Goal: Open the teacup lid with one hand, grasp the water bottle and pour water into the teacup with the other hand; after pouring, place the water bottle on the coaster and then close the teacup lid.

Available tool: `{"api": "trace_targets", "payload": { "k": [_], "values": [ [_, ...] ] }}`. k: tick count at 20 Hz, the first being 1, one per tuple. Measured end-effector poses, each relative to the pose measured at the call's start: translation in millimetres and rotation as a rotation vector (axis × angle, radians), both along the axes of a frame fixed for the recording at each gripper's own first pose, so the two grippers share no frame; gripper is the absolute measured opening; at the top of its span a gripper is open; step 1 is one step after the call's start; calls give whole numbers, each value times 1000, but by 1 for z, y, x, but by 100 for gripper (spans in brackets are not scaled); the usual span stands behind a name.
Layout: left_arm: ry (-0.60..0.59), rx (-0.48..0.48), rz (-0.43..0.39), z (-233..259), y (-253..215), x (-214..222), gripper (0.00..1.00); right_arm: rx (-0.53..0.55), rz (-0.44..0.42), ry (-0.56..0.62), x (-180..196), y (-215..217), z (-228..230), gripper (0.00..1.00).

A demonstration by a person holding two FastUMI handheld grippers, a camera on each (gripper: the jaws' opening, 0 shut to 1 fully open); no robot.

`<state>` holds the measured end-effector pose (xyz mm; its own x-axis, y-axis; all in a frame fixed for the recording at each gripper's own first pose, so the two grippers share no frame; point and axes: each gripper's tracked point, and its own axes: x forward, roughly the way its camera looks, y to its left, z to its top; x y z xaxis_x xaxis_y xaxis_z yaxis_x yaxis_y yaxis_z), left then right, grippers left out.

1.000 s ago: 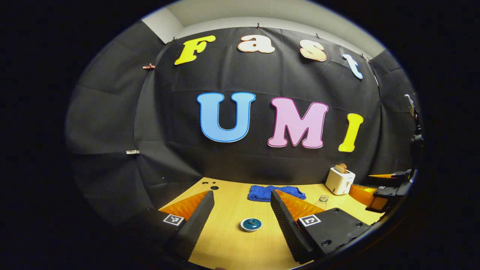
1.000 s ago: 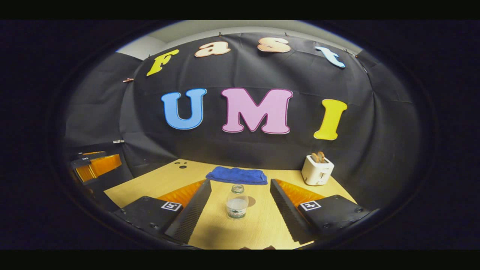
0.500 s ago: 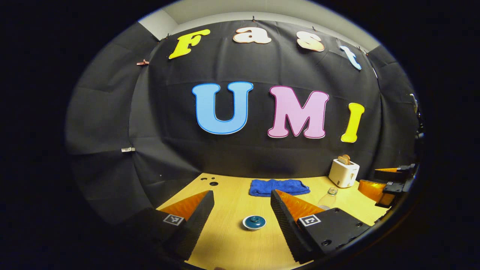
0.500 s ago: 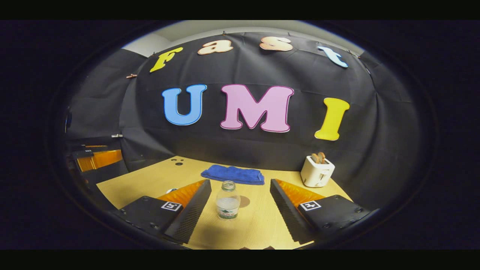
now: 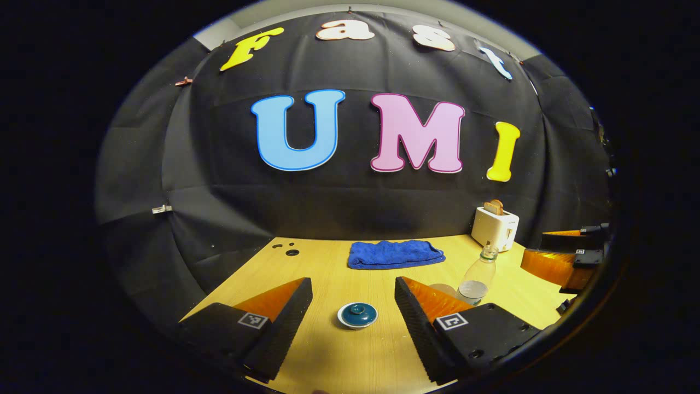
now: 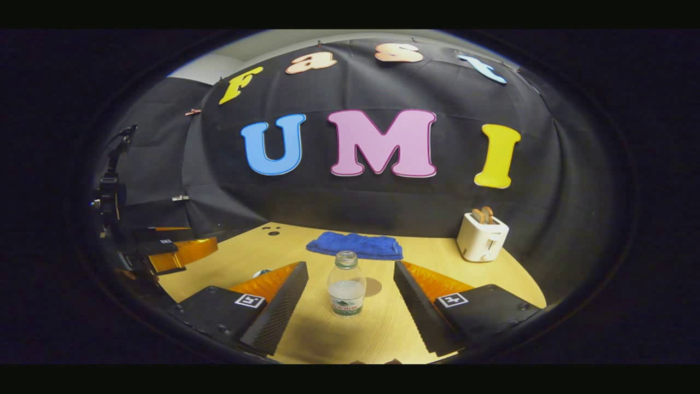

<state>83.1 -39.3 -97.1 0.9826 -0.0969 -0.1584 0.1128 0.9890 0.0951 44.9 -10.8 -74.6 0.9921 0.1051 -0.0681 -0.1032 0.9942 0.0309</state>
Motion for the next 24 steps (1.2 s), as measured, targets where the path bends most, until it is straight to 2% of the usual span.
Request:
{"api": "trace_targets", "payload": {
  "k": [3,11,16,19,20,21,24],
  "values": [
    [21,30,-19,-24,-5,20,95,6,-14,23,5,-9,-13,98],
    [94,19,-3,-106,-2,84,92,21,-54,89,29,-18,-61,98],
    [151,18,-6,-151,-4,111,73,-3,-34,104,47,-5,-83,98],
    [153,36,-6,-160,-6,116,72,-13,-17,98,56,3,-89,98],
    [157,44,-6,-163,-8,118,69,-22,-10,92,60,4,-91,98],
    [158,32,-13,-165,-11,119,66,-29,-3,91,62,5,-94,98],
    [157,11,-26,-168,-14,121,64,-41,12,89,68,8,-100,98]
  ]
}}
